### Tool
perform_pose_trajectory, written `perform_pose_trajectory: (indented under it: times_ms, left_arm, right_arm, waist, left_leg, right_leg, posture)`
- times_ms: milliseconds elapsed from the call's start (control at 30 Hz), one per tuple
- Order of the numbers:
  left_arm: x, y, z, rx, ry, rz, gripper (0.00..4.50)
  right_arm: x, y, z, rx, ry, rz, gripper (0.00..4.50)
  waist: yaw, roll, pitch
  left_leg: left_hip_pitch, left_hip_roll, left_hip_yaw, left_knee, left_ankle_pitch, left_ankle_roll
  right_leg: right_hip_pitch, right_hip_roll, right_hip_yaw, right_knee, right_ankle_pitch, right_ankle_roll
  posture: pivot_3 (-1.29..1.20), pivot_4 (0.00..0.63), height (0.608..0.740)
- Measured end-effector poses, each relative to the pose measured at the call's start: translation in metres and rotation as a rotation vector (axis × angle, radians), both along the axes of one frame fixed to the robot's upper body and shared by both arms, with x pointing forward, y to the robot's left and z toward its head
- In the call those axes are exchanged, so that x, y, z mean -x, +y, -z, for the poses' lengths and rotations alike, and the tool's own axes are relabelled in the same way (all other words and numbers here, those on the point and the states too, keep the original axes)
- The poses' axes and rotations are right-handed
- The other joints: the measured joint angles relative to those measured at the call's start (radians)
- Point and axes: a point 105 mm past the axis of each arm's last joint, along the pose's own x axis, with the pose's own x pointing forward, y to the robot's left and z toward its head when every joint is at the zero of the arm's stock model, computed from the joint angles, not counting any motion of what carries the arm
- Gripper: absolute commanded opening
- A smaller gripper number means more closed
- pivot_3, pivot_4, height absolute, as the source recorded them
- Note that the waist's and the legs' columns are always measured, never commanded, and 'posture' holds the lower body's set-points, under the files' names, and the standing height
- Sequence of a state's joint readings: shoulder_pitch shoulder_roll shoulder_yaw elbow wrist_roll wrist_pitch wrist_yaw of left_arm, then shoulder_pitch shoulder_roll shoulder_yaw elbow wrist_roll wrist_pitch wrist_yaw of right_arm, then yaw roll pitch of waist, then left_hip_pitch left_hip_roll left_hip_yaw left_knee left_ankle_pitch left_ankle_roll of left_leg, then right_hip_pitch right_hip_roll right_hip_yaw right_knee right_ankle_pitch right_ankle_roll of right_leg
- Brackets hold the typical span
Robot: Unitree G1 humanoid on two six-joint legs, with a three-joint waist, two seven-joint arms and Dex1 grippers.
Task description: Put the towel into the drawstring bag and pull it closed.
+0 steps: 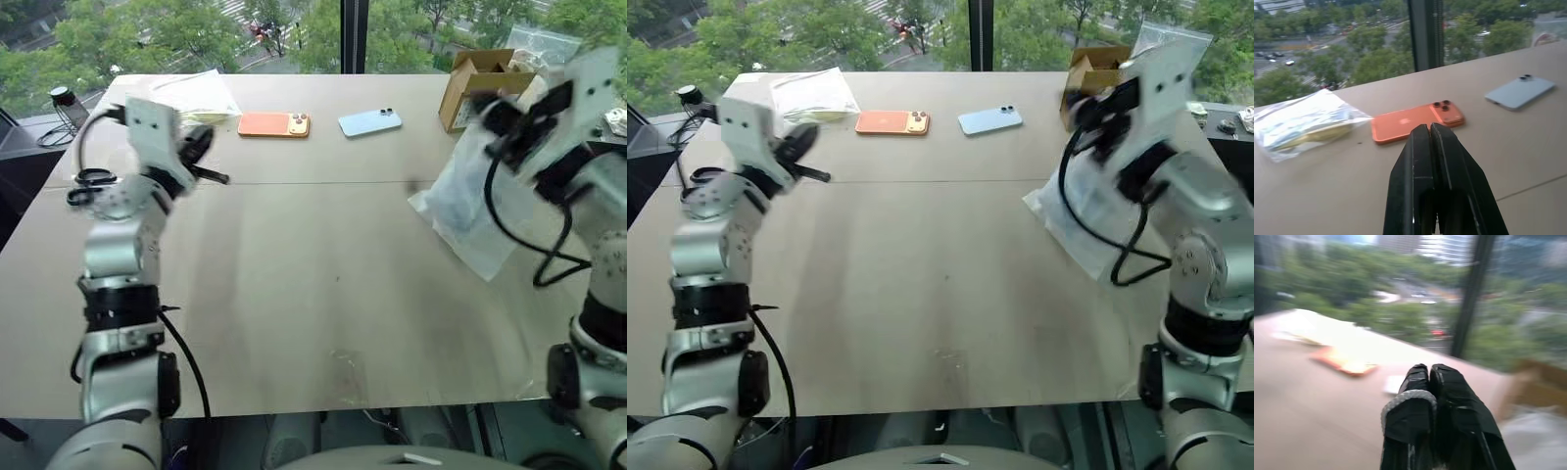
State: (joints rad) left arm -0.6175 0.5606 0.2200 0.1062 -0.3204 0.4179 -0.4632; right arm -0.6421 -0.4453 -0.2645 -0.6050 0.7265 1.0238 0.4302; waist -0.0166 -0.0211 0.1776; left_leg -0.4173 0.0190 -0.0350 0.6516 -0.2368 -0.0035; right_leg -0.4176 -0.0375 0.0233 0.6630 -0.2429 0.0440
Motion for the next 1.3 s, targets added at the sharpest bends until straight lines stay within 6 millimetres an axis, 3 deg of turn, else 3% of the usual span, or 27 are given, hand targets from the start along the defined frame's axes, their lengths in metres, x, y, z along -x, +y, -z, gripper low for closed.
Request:
perform_pose_trajectory:
  times_ms: [67,133,200,300,433,500,667,767,900,1100,1267,1300]
  left_arm:
    - [0.006,-0.017,0.006,0.014,0.029,0.071,0.03]
    - [0.015,-0.028,0.015,0.005,0.087,0.148,0.03]
    - [0.027,-0.039,0.034,-0.035,0.177,0.245,0.03]
    - [0.041,-0.053,0.053,-0.07,0.27,0.364,0.03]
    - [0.059,-0.05,0.071,-0.122,0.37,0.455,0.03]
    - [0.073,-0.044,0.086,-0.15,0.446,0.51,0.93]
    - [0.092,-0.031,0.116,-0.273,0.507,0.533,3.22]
    - [0.104,-0.036,0.127,-0.303,0.521,0.593,3.22]
    - [0.12,-0.068,0.134,-0.352,0.502,0.752,3.22]
    - [0.117,-0.111,0.13,-0.385,0.433,0.928,3.22]
    - [0.115,-0.126,0.141,-0.38,0.473,1.013,3.22]
    - [0.116,-0.127,0.145,-0.383,0.484,1.019,2.99]
  right_arm:
    - [0.042,0.023,0.017,0.048,0.081,-0.26,0.0]
    - [0.062,0.024,0.036,0.131,0.167,-0.333,0.0]
    - [0.066,0.017,0.049,0.148,0.245,-0.326,0.0]
    - [0.068,0.016,0.051,0.141,0.264,-0.329,0.0]
    - [0.067,0.008,0.07,0.181,0.339,-0.266,0.0]
    - [0.067,0.006,0.085,0.203,0.392,-0.242,0.0]
    - [0.066,0.006,0.093,0.214,0.392,-0.205,0.0]
    - [0.064,0.006,0.09,0.207,0.373,-0.188,0.0]
    - [0.062,0.006,0.086,0.193,0.354,-0.178,0.0]
    - [0.057,0.006,0.076,0.162,0.337,-0.179,0.0]
    - [0.056,0.005,0.067,0.149,0.325,-0.169,0.0]
    - [0.055,0.005,0.066,0.144,0.323,-0.169,0.0]
  waist:
    - [0.004,0.0,0.0]
    - [0.004,0.0,0.0]
    - [-0.001,0.0,0.0]
    - [-0.004,0.0,0.0]
    - [-0.004,0.0,0.0]
    - [-0.006,0.0,0.0]
    - [0.002,0.0,0.0]
    - [0.006,0.0,0.0]
    - [0.007,0.0,0.0]
    - [0.005,0.0,0.0]
    - [0.001,0.0,0.0]
    - [0.001,0.0,0.0]
  left_leg:
    - [0.0,0.002,-0.001,0.0,0.0,0.0]
    - [0.002,0.0,0.0,0.001,0.0,0.0]
    - [0.004,-0.002,0.001,0.002,0.0,0.0]
    - [0.006,0.001,0.0,0.002,0.0,0.001]
    - [0.007,0.003,0.001,0.002,0.0,0.001]
    - [0.006,0.003,0.002,0.002,0.0,0.001]
    - [0.005,0.003,0.002,0.002,0.0,0.001]
    - [0.004,0.003,0.001,0.002,0.0,0.001]
    - [0.004,0.003,0.001,0.002,0.0,0.001]
    - [0.004,0.002,0.001,0.002,0.0,0.001]
    - [0.004,0.002,0.001,0.002,0.0,0.001]
    - [0.004,0.002,0.001,0.002,0.0,0.001]
  right_leg:
    - [0.002,-0.001,-0.002,-0.001,0.0,0.0]
    - [0.004,-0.001,-0.001,-0.001,0.0,0.0]
    - [0.005,-0.001,0.001,0.0,0.0,0.0]
    - [0.005,0.003,0.0,0.001,0.0,0.0]
    - [0.004,0.006,0.001,0.002,0.0,-0.001]
    - [0.004,0.005,0.002,0.001,0.0,-0.001]
    - [0.004,0.004,0.002,-0.001,0.0,-0.001]
    - [0.004,0.003,0.001,-0.001,0.0,-0.001]
    - [0.004,0.003,0.001,-0.001,0.0,-0.001]
    - [0.004,0.004,0.001,0.0,0.0,-0.001]
    - [0.004,0.004,0.001,0.0,0.0,-0.001]
    - [0.004,0.004,0.001,-0.001,0.0,-0.001]
  posture:
    - [0.0,0.15,0.74]
    - [0.0,0.15,0.74]
    - [0.0,0.15,0.74]
    - [0.0,0.15,0.74]
    - [0.0,0.15,0.74]
    - [0.0,0.15,0.74]
    - [0.0,0.15,0.74]
    - [0.0,0.15,0.74]
    - [0.0,0.15,0.74]
    - [0.0,0.15,0.74]
    - [0.0,0.15,0.74]
    - [0.0,0.15,0.74]
